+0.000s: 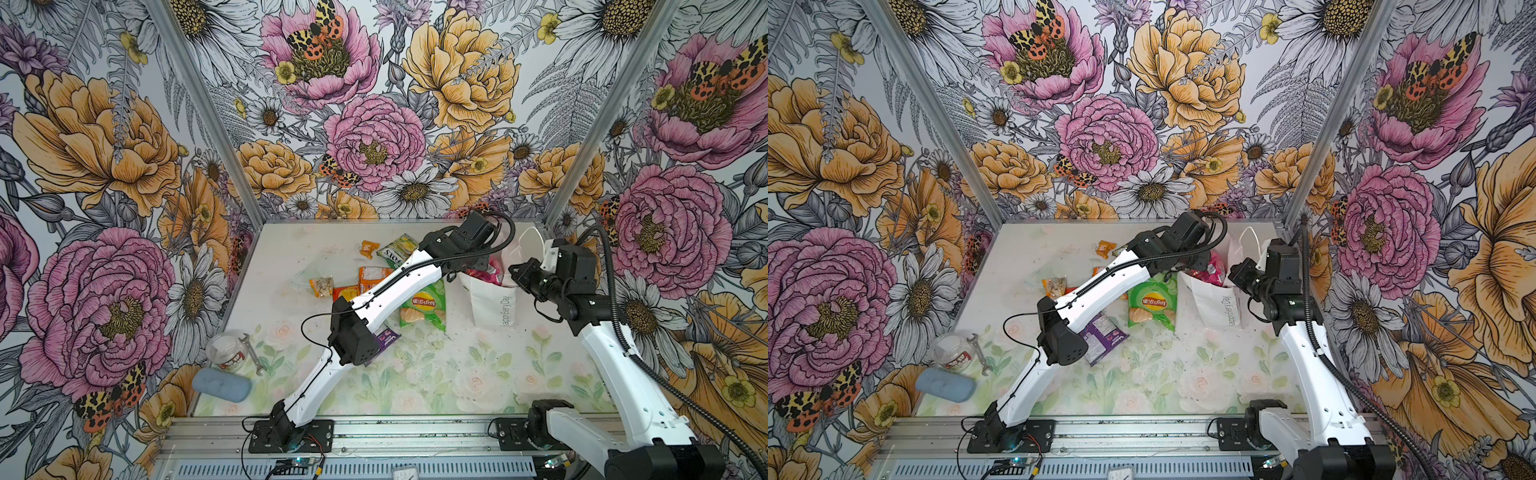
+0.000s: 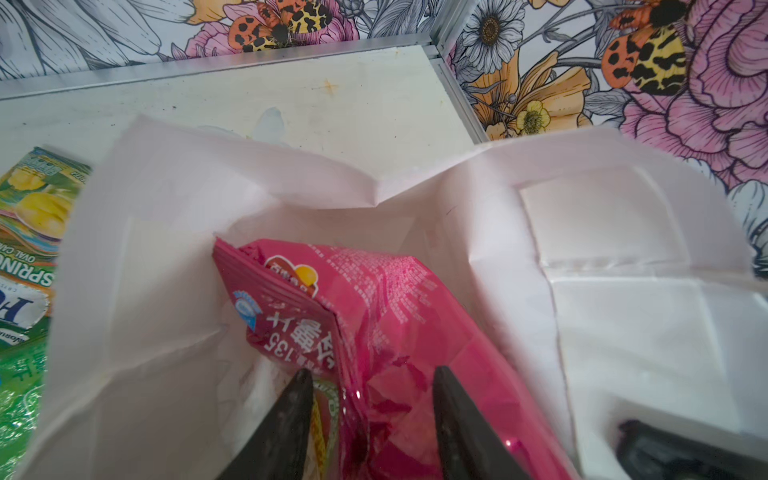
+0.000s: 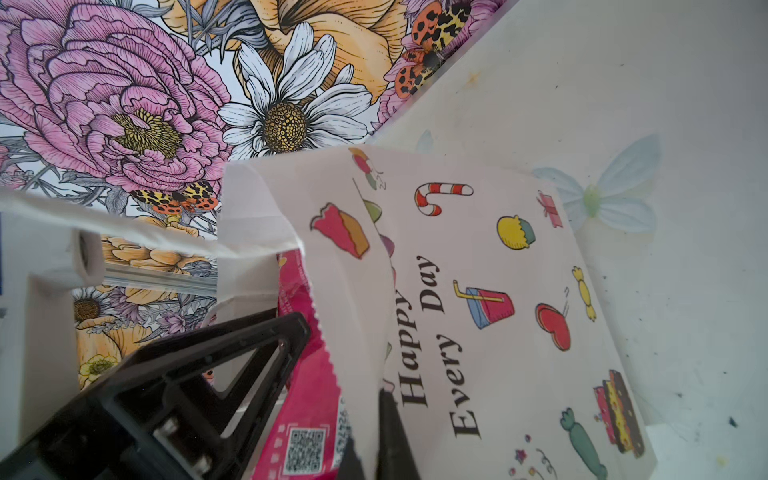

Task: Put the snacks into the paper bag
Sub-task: 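Withdraw the left gripper and move it over the green Lay's bag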

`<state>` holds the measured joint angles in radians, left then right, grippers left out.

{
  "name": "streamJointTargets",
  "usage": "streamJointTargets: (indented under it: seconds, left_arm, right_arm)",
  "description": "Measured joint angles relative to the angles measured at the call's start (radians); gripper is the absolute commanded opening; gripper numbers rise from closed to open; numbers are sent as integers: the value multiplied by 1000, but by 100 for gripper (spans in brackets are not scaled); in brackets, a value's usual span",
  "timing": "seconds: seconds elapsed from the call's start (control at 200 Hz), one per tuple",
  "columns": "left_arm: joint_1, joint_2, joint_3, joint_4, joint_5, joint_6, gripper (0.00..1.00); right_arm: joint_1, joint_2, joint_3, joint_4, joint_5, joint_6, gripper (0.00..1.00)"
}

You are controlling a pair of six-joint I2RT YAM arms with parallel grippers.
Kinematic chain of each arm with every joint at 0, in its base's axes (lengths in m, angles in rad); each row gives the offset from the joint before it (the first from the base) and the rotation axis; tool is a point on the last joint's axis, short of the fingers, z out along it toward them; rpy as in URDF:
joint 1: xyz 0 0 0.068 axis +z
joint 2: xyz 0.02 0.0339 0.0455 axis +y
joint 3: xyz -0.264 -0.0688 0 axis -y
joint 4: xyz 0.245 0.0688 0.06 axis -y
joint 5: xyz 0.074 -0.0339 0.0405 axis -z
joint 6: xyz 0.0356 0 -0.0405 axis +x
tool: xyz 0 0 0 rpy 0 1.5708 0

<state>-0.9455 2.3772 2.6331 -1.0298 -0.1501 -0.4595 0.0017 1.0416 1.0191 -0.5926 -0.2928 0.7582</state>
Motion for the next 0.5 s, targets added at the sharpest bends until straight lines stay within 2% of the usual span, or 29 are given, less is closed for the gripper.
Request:
streamJointTargets:
  seconds: [0.185,0.385,0.5]
  left_arm:
    - [-6,-99,-50,-10,8,15,73]
    - [-8,-356,-210,-2,-10,18,77]
    - [-5,-524,-373,43,-45,11,77]
  right_arm:
    - [36,7,50,-74,56,-65,0]
    - [61,15,82,-116,85,-114,0]
    - [65,22,83,-145,101,-129,0]
